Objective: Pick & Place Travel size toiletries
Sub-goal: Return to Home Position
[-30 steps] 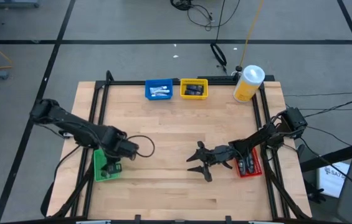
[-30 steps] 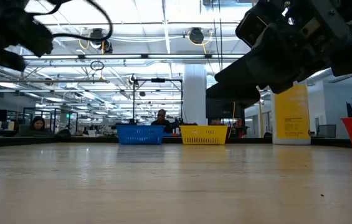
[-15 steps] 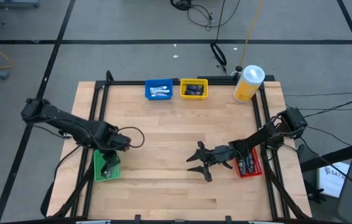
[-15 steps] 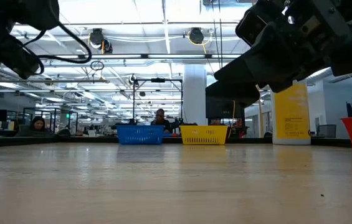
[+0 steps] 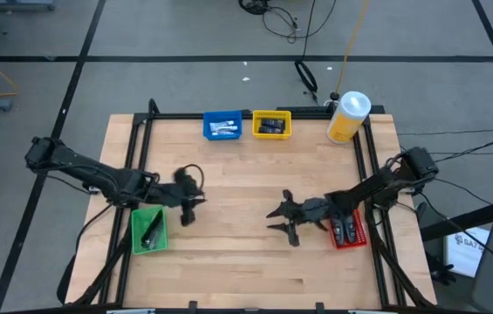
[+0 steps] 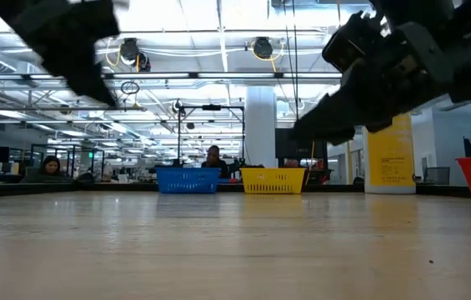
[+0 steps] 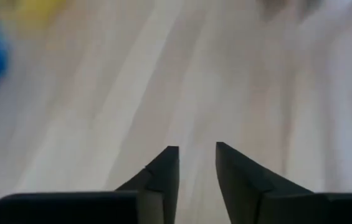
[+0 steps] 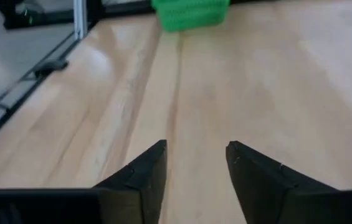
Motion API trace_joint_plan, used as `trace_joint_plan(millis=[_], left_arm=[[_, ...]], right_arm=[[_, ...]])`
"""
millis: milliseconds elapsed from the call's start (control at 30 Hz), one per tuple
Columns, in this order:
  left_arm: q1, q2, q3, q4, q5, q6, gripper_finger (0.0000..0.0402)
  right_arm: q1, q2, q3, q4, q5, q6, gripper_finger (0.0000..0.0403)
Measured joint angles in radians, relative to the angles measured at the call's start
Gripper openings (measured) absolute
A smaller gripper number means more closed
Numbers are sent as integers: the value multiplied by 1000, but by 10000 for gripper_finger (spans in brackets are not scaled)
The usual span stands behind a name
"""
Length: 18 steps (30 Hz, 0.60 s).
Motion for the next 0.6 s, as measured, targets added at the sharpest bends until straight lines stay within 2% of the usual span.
trace_joint_plan(millis=[133,200,267,367,500,600], left_arm=[[25,16,-137,572,-14,312,86],[54,48,-202,806,-16,387,78],[88,77,-254,959,-16,415,71],[135,91,-306,1068,-16,413,61],[185,91,-325,1070,-16,369,48],[204,85,-325,1073,-16,336,39]], right_arm=[[-62,-171,-43,-135,-3,-24,123],[-99,-286,-58,-233,-21,-63,107],[-136,-405,-71,-332,-29,-108,91],[-189,-574,-100,-473,-52,-146,68],[-256,-787,-141,-623,-217,-202,40],[-290,-922,-166,-691,-278,-195,24]])
